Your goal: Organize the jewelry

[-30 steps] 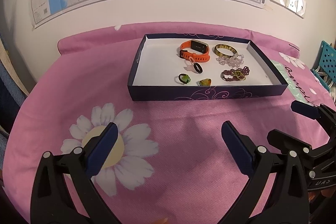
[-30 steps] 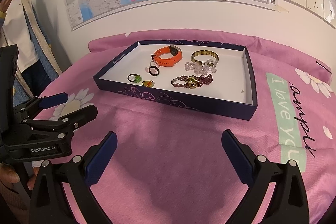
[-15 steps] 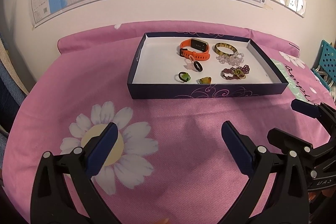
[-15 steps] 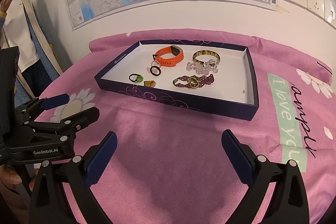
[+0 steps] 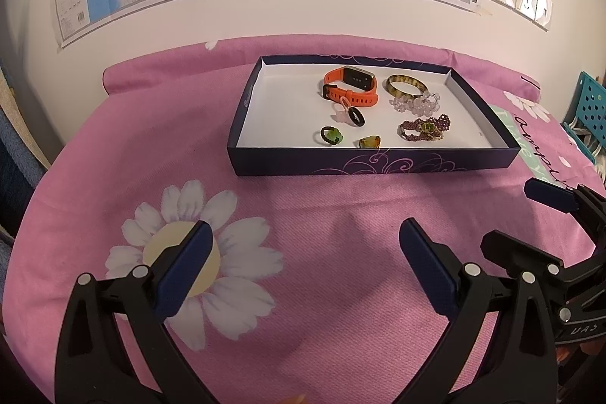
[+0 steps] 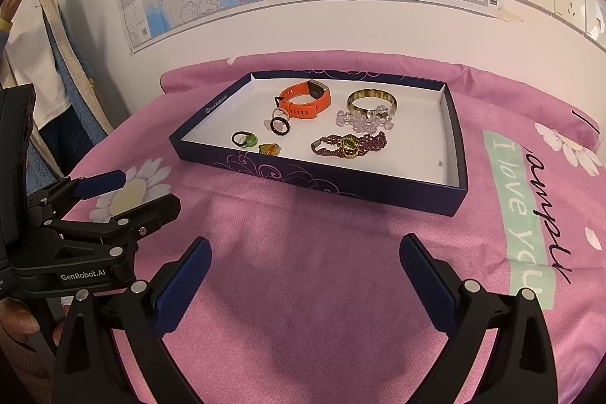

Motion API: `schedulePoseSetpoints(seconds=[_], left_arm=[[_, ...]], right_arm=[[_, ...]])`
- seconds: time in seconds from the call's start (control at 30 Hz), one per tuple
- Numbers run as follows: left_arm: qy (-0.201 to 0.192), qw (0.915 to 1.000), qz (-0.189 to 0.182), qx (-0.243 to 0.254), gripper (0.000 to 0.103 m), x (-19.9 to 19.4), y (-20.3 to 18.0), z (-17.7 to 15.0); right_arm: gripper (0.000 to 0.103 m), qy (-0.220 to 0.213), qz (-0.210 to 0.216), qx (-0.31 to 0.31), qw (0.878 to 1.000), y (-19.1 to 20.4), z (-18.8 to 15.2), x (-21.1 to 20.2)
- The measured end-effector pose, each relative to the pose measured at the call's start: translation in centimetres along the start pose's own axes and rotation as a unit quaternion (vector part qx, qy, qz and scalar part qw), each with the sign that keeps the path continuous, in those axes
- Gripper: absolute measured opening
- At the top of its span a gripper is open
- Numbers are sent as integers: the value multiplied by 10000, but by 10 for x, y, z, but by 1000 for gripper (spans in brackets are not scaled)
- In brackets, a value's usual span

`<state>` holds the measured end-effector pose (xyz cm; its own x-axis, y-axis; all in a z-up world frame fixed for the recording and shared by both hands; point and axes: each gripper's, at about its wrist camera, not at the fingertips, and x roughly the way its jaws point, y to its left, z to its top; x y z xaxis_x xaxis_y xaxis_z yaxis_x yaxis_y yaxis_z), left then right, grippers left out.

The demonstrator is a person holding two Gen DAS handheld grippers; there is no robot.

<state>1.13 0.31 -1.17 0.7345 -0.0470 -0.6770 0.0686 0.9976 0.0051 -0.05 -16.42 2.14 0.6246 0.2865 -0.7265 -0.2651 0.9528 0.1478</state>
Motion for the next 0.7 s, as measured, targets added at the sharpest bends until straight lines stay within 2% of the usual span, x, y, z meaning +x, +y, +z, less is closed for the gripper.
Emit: schedulePoseSetpoints(seconds=[0.7], left_arm=[[-76, 9999, -71, 18, 97, -2, -4, -4]], right_arm=[[96, -30, 13, 9, 10000, 0, 1, 2]])
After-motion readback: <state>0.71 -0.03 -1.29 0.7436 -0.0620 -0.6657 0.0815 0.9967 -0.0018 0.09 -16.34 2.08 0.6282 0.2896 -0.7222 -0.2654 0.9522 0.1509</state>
